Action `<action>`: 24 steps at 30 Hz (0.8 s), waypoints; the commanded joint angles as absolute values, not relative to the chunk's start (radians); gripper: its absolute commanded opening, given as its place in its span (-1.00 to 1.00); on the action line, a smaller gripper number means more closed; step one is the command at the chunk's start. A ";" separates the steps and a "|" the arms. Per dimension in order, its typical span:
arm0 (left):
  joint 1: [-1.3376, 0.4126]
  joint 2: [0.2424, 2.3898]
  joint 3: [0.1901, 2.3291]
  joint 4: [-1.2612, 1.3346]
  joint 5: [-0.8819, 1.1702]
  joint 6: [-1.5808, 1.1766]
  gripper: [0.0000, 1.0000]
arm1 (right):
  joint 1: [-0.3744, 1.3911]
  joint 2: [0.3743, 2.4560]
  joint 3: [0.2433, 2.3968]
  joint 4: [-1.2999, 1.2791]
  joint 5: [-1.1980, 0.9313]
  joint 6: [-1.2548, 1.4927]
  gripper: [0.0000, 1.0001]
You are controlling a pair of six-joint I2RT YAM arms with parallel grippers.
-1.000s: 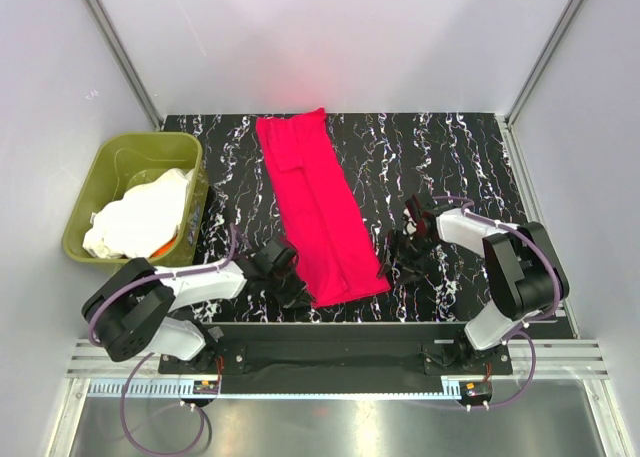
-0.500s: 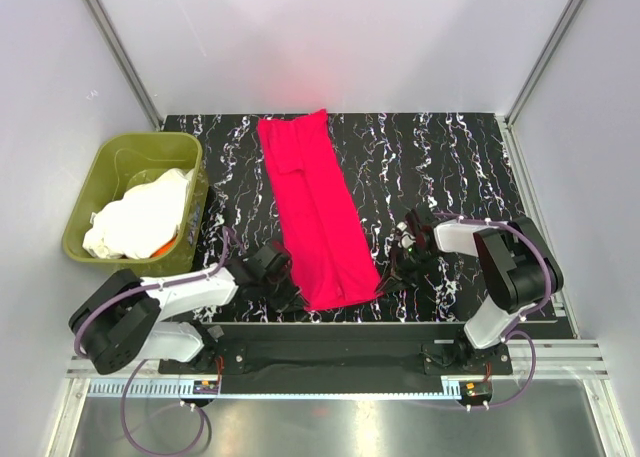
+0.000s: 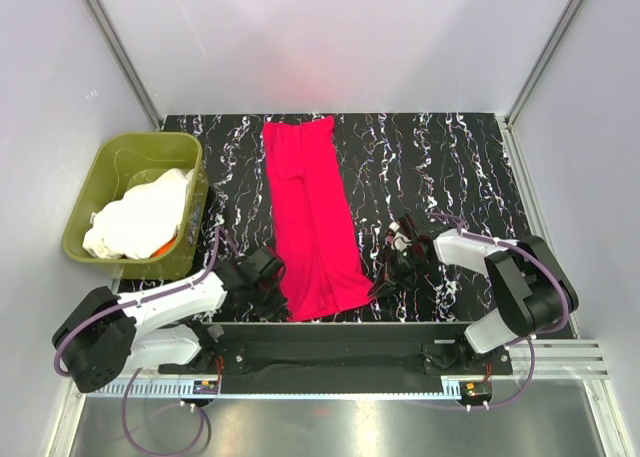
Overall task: Fold and stack the t-shirts
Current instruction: Fold the tshirt
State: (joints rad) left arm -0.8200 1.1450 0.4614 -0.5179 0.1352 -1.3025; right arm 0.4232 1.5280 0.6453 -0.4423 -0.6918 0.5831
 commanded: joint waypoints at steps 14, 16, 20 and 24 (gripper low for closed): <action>-0.530 1.308 0.903 -0.759 -0.015 -0.924 -1.00 | 0.425 1.785 1.227 -0.593 -0.672 0.566 -1.00; -0.457 1.356 0.972 -0.727 -0.006 -0.890 -1.00 | 0.422 1.885 1.369 -0.658 -0.649 0.540 -1.00; -0.377 1.514 1.116 -0.707 0.051 -0.784 -1.00 | 0.404 2.037 1.593 -0.755 -0.611 0.511 -1.00; -0.322 1.672 1.253 -0.689 0.077 -0.733 -1.00 | 0.384 2.175 1.787 -0.825 -0.600 0.491 -1.00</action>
